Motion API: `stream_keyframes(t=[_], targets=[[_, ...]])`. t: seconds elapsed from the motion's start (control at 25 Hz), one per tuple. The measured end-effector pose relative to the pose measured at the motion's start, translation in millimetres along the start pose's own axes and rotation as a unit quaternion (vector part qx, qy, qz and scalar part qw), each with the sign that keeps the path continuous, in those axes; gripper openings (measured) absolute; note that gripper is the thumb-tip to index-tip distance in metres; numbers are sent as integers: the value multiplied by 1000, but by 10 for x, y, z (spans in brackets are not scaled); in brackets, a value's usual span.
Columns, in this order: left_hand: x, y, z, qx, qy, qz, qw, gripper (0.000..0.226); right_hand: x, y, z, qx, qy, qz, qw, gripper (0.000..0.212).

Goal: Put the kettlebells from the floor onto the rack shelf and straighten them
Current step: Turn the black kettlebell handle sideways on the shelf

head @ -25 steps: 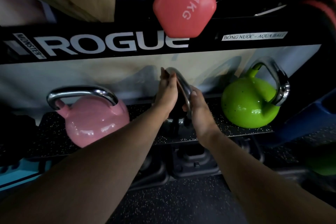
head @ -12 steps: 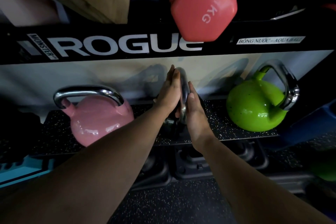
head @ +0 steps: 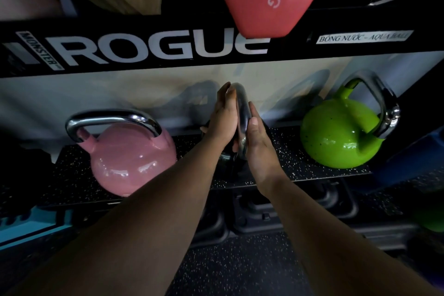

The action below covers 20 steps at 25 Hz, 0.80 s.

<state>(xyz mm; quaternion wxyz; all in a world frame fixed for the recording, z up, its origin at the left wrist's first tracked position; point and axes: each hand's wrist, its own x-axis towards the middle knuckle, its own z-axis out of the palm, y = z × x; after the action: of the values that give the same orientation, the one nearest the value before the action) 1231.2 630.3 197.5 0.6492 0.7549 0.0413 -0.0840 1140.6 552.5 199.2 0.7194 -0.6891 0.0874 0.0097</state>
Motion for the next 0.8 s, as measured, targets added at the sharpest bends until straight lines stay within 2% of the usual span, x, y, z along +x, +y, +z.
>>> stream_keyframes(t=[0.2,0.4,0.6,0.8], targets=[[-29,-13,16,-4,7,1,1000,52,33,8,-73,17,-38,8,999,48],[-47,18,38,-4,25,-1,1000,66,52,18,-67,35,-45,13,998,51],[-61,7,62,-14,35,-23,999,57,103,10,-78,74,-38,20,996,45],[-70,38,99,-9,43,-38,998,71,131,-33,-82,63,-25,34,997,41]])
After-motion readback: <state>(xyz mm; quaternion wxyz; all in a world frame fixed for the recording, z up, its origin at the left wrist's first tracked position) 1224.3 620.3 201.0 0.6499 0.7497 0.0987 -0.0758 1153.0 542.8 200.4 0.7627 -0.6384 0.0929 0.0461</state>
